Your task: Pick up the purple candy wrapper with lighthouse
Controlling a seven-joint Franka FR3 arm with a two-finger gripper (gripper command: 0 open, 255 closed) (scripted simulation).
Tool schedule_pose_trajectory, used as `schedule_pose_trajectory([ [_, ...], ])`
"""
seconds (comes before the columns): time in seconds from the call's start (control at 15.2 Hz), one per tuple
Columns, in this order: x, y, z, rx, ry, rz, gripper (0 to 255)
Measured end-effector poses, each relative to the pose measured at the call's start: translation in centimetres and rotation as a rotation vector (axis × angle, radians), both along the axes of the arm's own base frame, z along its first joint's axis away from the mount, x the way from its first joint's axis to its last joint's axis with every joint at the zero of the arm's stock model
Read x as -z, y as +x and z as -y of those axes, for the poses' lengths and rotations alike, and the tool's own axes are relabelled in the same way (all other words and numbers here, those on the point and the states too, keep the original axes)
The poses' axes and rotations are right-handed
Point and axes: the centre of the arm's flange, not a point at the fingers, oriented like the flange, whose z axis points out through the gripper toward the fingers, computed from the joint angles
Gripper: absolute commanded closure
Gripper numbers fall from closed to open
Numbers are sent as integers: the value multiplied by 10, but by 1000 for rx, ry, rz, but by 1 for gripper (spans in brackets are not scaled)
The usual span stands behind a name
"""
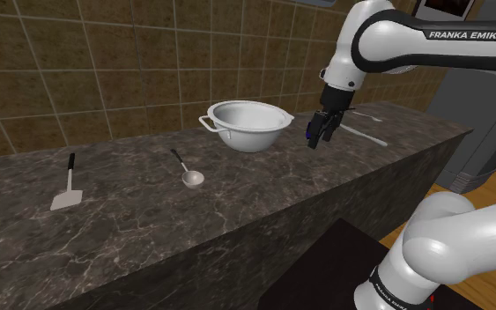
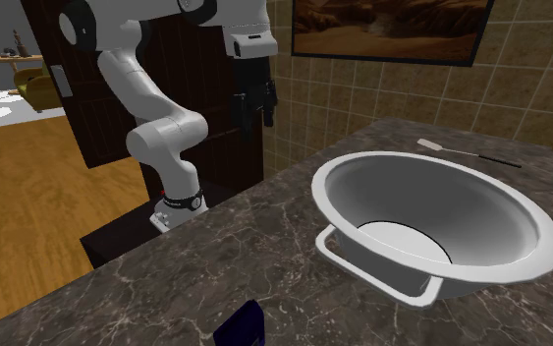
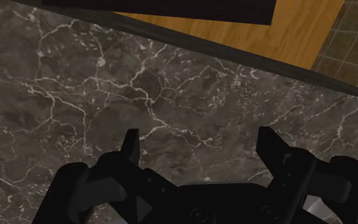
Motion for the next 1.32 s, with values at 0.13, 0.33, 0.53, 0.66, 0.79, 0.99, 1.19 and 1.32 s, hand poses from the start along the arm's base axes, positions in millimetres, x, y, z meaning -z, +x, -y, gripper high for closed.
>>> schedule_pose_trajectory([
  [0.13, 1, 4, 6, 2, 0, 1, 0],
  [0.33, 5, 22, 29, 9, -1, 6, 0],
  [0.53, 12, 42, 64, 18, -2, 12, 0],
  [0.66, 16, 53, 86, 24, -3, 16, 0],
  [0.79, 18, 67, 109, 30, -4, 20, 0],
  [0.99, 26, 87, 141, 39, -5, 25, 0],
  [1.19, 31, 107, 175, 48, -7, 32, 0],
  [1.32, 34, 116, 198, 54, -8, 36, 0],
])
